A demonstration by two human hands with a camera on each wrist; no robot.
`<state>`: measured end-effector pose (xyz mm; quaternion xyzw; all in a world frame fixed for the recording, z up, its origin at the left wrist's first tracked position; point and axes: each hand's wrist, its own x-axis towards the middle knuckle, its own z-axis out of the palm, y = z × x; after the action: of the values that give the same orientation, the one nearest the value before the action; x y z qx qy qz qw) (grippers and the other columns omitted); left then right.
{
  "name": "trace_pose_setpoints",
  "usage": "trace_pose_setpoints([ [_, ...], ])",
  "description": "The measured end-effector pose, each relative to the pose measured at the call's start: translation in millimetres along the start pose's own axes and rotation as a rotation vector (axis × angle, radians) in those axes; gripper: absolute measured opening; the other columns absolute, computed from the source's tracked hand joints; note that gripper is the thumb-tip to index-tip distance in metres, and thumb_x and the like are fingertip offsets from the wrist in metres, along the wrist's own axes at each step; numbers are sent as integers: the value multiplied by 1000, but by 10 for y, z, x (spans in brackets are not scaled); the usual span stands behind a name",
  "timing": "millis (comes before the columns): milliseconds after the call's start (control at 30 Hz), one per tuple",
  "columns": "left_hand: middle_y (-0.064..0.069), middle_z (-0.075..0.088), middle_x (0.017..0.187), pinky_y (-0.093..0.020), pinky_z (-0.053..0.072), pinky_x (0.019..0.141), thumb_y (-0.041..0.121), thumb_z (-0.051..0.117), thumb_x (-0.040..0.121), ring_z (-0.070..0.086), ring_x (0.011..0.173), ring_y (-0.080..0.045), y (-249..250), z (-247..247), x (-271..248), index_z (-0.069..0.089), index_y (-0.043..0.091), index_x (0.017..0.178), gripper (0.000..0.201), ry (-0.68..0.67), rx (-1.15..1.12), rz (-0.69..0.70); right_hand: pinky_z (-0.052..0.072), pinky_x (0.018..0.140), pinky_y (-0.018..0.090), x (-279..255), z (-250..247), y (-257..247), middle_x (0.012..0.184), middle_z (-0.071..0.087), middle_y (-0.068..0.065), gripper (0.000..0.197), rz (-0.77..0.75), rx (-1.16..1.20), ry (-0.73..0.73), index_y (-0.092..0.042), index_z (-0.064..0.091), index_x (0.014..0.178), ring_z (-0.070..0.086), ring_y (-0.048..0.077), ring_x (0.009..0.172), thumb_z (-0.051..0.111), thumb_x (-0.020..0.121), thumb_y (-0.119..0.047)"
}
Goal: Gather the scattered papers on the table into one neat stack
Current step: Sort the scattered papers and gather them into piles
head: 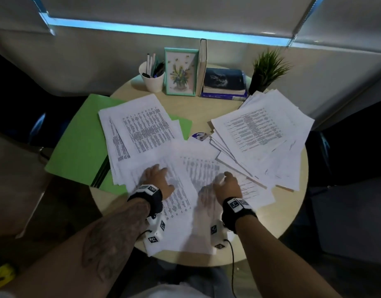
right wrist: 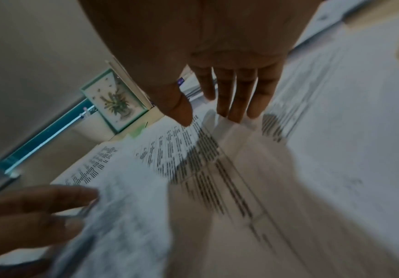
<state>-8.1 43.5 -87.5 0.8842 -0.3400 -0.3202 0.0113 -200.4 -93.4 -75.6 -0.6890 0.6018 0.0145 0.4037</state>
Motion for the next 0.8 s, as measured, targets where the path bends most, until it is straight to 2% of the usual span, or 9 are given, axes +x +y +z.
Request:
trace_pose_setpoints([
  [100, -3, 8, 162, -44, 13, 121, 48, 57, 87, 8, 149, -29, 6, -9, -19, 22, 25, 152, 77, 5, 24, 123, 45, 84, 31, -58, 133, -26, 127, 56, 16, 53, 110, 106, -48, -4, 41, 134, 57, 33, 114, 59, 87, -18],
  [200, -6, 5, 162, -45, 13, 121, 42, 59, 87, 4, 149, -33, -118, -30, -119, 22, 21, 151, 76, 133, 25, -31, 45, 74, 30, -98, 195, -22, 115, 62, 16, 37, 151, 92, -12, -4, 54, 117, 60, 33, 101, 61, 83, -16],
  [267, -7, 2, 162, -47, 11, 121, 43, 59, 88, 1, 148, -34, -230, -11, -167, 20, 19, 151, 78, 116, -13, -178, 49, 75, 35, -145, 235, -48, 112, 60, 19, 34, 148, 67, 56, -2, 57, 112, 60, 36, 99, 59, 81, -17],
  [333, -8, 1, 162, -48, 9, 121, 45, 58, 87, 0, 148, -35, -277, 25, -189, 20, 19, 151, 79, 64, -9, -216, 50, 84, 40, -234, 288, -100, 116, 57, 20, 45, 157, 38, 90, -3, 52, 121, 58, 40, 105, 59, 80, -21],
  [433, -7, 6, 160, -48, 14, 119, 43, 56, 85, 5, 146, -37, -212, 61, -211, 25, 20, 147, 73, 38, 55, -130, 50, 87, 43, -350, 396, -164, 125, 50, 19, 60, 139, 49, 74, -7, 39, 136, 55, 41, 110, 56, 80, -23],
  [567, -4, 6, 161, -47, 11, 120, 52, 51, 85, 7, 147, -34, -146, 35, -197, 24, 24, 149, 75, 4, 94, -76, 43, 61, 25, -346, 431, -235, 125, 51, 19, 54, 178, 196, 34, -6, 38, 134, 57, 32, 87, 54, 83, -12],
  [600, -4, 7, 161, -46, 11, 120, 53, 50, 85, 8, 147, -33, -141, 20, -192, 24, 24, 149, 75, -4, 95, -71, 41, 60, 25, -329, 421, -239, 123, 53, 21, 50, 195, 231, 20, -5, 39, 131, 56, 31, 84, 55, 84, -11],
  [700, -3, 3, 162, -46, 8, 121, 52, 49, 87, 5, 149, -32, -142, 1, -191, 20, 24, 151, 75, -27, 82, -62, 40, 74, 29, -289, 375, -233, 126, 55, 20, 52, 273, 283, -40, -2, 40, 132, 58, 34, 103, 61, 86, -13],
  [800, -4, 0, 163, -45, 4, 122, 48, 49, 90, 1, 149, -32, -139, -26, -231, 19, 23, 152, 74, -28, 65, -54, 40, 78, 30, -301, 339, -245, 130, 54, 19, 53, 334, 314, -91, 0, 41, 135, 56, 34, 114, 63, 89, -17],
])
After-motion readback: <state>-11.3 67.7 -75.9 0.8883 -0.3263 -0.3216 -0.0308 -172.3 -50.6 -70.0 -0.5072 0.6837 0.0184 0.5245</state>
